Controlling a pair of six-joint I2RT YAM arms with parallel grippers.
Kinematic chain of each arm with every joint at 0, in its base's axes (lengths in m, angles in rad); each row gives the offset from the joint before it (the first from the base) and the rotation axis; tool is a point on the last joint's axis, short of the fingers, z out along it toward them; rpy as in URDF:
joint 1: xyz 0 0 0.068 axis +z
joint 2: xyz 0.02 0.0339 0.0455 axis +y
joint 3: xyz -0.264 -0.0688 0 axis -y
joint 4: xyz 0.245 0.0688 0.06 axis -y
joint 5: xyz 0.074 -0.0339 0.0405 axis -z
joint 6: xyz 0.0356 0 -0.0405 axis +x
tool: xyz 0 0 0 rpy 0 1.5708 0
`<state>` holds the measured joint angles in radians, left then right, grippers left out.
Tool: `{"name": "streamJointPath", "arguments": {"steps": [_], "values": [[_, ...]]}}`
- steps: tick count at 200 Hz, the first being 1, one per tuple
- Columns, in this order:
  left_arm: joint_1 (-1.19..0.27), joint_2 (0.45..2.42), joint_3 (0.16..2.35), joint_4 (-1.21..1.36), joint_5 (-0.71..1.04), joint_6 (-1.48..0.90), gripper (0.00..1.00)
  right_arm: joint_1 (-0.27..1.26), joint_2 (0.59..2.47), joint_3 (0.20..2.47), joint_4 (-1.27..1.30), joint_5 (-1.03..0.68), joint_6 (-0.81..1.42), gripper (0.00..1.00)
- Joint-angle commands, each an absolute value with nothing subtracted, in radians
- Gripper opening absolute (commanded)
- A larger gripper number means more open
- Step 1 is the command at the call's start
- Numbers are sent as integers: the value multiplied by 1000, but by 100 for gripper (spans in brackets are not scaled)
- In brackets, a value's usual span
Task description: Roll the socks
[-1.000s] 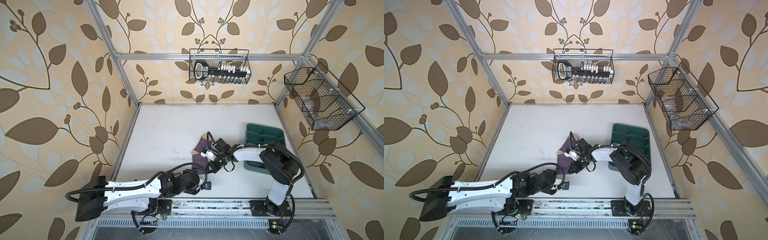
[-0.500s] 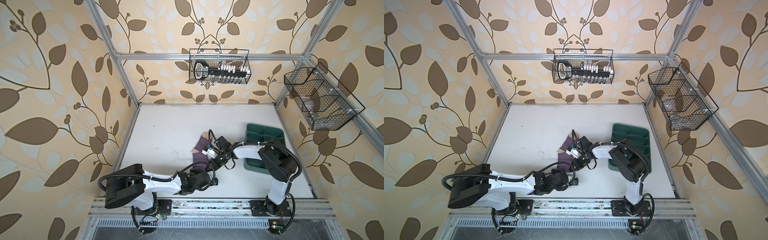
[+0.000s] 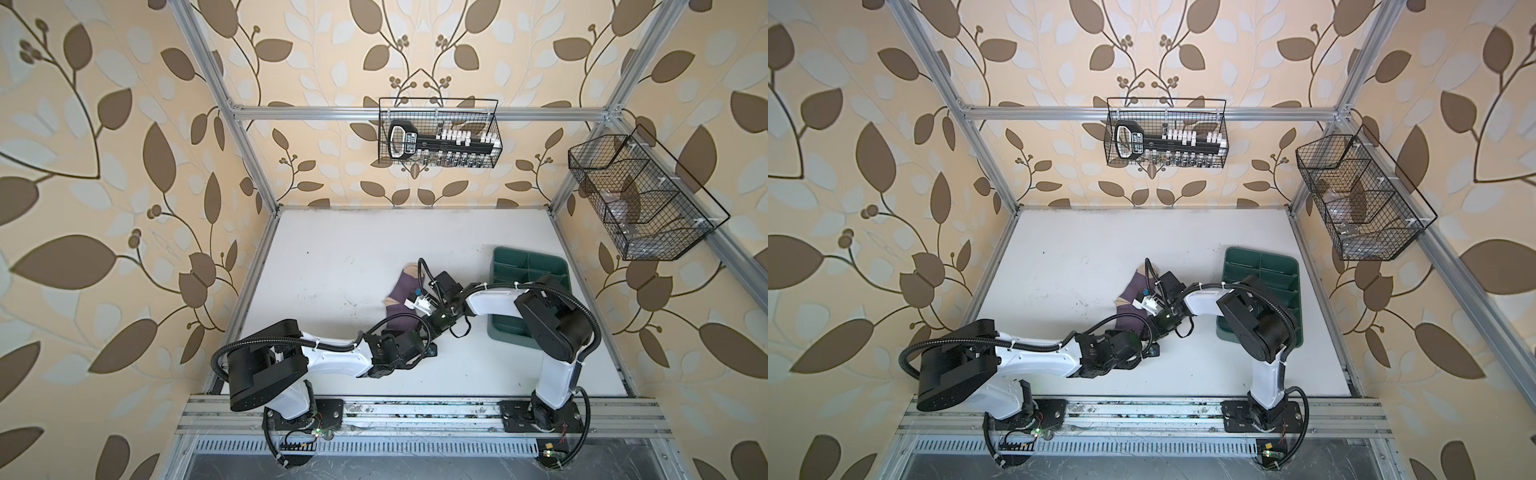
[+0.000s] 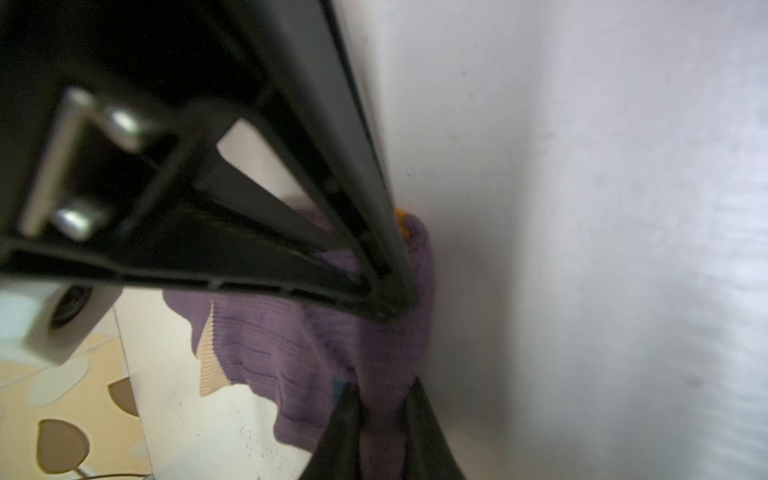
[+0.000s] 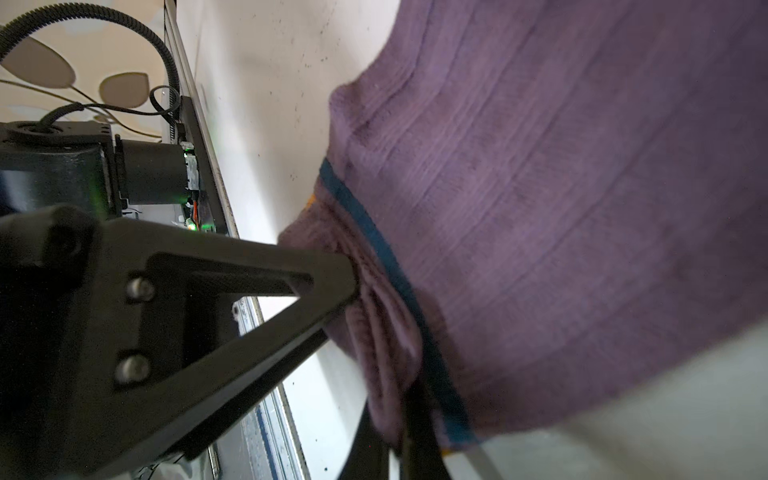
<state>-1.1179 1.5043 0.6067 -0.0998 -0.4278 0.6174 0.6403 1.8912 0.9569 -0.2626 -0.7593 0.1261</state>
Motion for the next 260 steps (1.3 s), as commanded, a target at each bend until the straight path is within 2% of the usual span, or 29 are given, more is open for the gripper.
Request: {"name": "streamJointPath", "arguments": {"steps": [1, 6, 61, 92, 113, 129, 145, 167, 190, 215, 242, 260], "values": [[-1087, 1539, 633, -255, -344, 567, 5, 634, 1872, 952, -337, -702, 104, 0], [-1084, 1542, 642, -271, -330, 560, 0, 632, 1860, 950, -336, -698, 106, 3], [-923, 1522, 770, -490, 27, 508, 0, 585, 1540, 848, -218, -535, 168, 30], [-833, 1545, 819, -536, 166, 495, 0, 558, 1260, 773, -210, -326, 178, 35], [-787, 1600, 874, -581, 243, 496, 0, 570, 998, 653, -147, -173, 148, 36], [-763, 1642, 917, -619, 270, 500, 0, 636, 780, 535, -100, -97, 44, 37], [-739, 1679, 958, -653, 311, 497, 0, 759, 578, 432, -97, -63, -154, 37], [-711, 1731, 1016, -713, 382, 500, 0, 973, 419, 362, -200, -22, -440, 43], [-690, 1780, 1064, -762, 430, 506, 0, 1169, 512, 362, -249, 204, -614, 47], [-673, 1824, 1110, -807, 480, 517, 0, 1264, 809, 384, -70, 456, -740, 51], [-661, 1860, 1143, -832, 496, 521, 0, 1256, 1101, 356, 338, 456, -864, 52], [-660, 1867, 1147, -833, 495, 518, 0, 1209, 1274, 387, 488, 410, -885, 52]]}}
